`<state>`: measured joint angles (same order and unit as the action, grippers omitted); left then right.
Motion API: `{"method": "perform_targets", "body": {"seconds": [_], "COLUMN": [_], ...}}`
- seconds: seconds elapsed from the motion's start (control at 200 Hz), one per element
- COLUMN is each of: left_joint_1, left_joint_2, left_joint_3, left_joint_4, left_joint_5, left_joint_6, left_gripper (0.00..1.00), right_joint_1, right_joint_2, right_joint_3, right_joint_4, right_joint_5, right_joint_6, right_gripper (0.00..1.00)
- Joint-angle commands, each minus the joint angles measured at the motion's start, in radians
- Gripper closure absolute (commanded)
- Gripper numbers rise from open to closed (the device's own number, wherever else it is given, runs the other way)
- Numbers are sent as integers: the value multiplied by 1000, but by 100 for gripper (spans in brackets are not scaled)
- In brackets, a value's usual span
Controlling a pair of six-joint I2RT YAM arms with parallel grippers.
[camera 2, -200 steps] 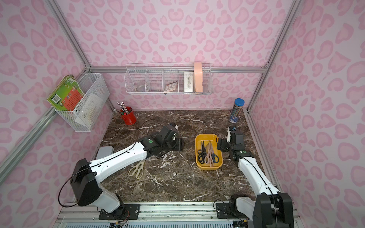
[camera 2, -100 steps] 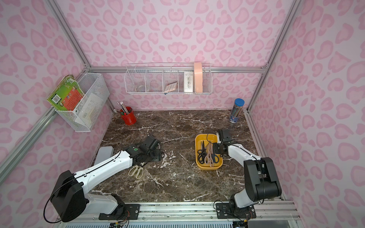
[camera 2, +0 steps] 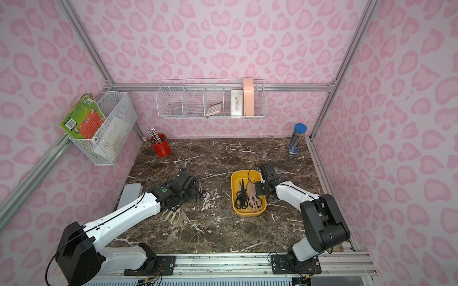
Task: Put the scissors into the storage box
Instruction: Move the storage box to the center of the board.
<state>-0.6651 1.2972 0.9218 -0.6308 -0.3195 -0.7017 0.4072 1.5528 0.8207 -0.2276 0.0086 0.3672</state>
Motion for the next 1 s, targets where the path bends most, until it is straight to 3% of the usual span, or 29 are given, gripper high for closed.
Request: {"method": "perform_targets", "body": {"seconds": [0.0, 0.08, 0.34, 0.42, 0.55, 0.705, 0.77, 0.815, 0.995], "left_joint_1": [2, 2, 2, 3, 5, 63, 107, 123, 201], "left_joint_2": [22, 34, 67, 82, 127, 176, 186, 194, 295], "left_joint_3": [-5, -14, 0, 15, 55, 68, 57, 60, 120], "left_joint_4": [2, 10, 24, 33, 34, 27, 62, 97, 95], "left_joint_5": [-6, 5, 11, 27, 54, 123, 189, 218, 299], "left_joint_6": [1, -2, -2, 5, 23, -16, -7, 13, 51], "left_gripper": [34, 41, 44, 42, 42, 54, 65, 65, 63], "right_joint_1": [37, 61, 119, 120, 119, 118, 119, 124, 216], "right_joint_2": [16, 19, 25, 32, 4, -120, -199, -258, -478], "right_joint_3": [13, 7, 37, 54, 87, 121, 100, 56, -219], "right_joint_4": [-22, 9, -4, -27, -61, -112, -102, -65, 144], "right_joint_5": [0, -22, 52, 68, 64, 133, 157, 151, 29], "right_joint_6": [121, 153, 168, 166, 165, 138, 100, 49, -142], "right_gripper": [100, 100, 100, 81, 60, 49, 40, 33, 25]}}
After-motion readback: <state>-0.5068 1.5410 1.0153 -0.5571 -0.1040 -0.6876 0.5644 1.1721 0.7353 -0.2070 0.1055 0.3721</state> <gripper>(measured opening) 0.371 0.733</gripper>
